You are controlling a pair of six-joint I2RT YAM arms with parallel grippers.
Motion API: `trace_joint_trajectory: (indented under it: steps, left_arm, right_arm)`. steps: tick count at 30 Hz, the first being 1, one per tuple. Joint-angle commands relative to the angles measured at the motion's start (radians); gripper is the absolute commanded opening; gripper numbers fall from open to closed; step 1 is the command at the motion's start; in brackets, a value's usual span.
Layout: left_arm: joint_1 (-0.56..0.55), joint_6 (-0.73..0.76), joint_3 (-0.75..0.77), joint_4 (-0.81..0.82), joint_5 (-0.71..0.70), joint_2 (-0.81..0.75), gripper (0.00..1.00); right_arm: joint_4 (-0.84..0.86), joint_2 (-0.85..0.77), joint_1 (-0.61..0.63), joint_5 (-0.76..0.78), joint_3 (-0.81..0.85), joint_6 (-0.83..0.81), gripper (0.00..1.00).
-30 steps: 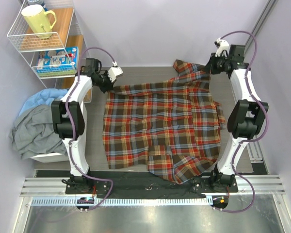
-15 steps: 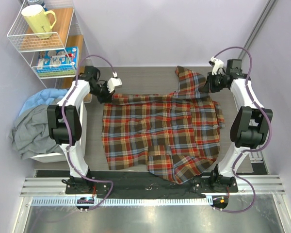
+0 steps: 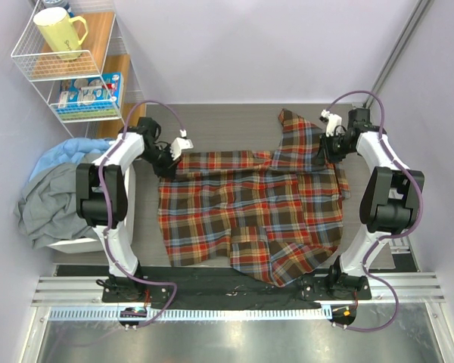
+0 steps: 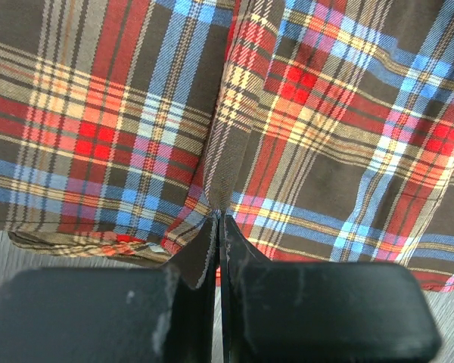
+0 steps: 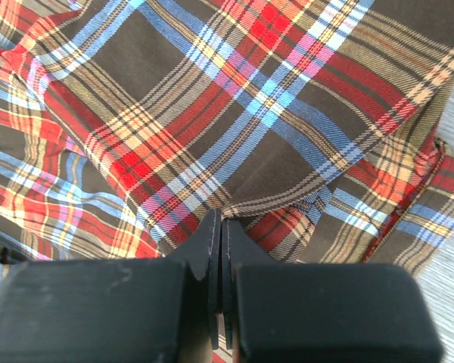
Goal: Fold and stack the long sleeve shirts
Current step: Fold the shirt
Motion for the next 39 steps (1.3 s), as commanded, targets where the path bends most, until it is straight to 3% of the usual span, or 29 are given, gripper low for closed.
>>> trace_joint_trajectory:
  steps: [1,7,20,21,24,25,28,32,39]
  left_arm:
    - [-0.006,-0.021,0.014,-0.02,0.012,-0.054,0.0]
    - [-0.009,-0.019,0.054,-0.087,0.021,-0.059,0.0]
    - [-0.065,0.036,-0.044,-0.117,-0.068,-0.054,0.0]
    - [-0.065,0.037,-0.047,-0.115,-0.079,-0.051,0.02]
    - [-0.065,0.033,-0.04,-0.124,-0.096,-0.048,0.17]
    - [-0.064,0.027,-0.017,-0.135,-0.097,-0.048,0.23]
    - [-0.053,-0.036,0.051,-0.15,-0.088,-0.031,0.32]
    - [-0.044,-0.217,0.181,-0.109,-0.063,0.007,0.38]
    - [-0.073,-0.348,0.223,-0.072,-0.158,0.1,0.4]
  right_arm:
    - [-0.007,-0.003,-0.008,0.025,0.034,-0.028,0.01]
    - [-0.053,0.014,-0.009,0.032,0.106,-0.049,0.01]
    - [-0.134,0.065,-0.009,0.077,0.011,-0.167,0.02]
    - [-0.145,0.068,-0.009,0.084,0.007,-0.173,0.04]
    - [-0.177,0.071,-0.009,0.104,0.01,-0.195,0.22]
    - [-0.189,0.075,-0.011,0.104,0.032,-0.196,0.33]
    - [-0.244,0.091,-0.02,0.085,0.115,-0.193,0.47]
    - [-0.243,0.126,-0.029,0.066,0.218,-0.141,0.48]
    - [-0.252,0.221,-0.025,0.089,0.263,-0.089,0.44]
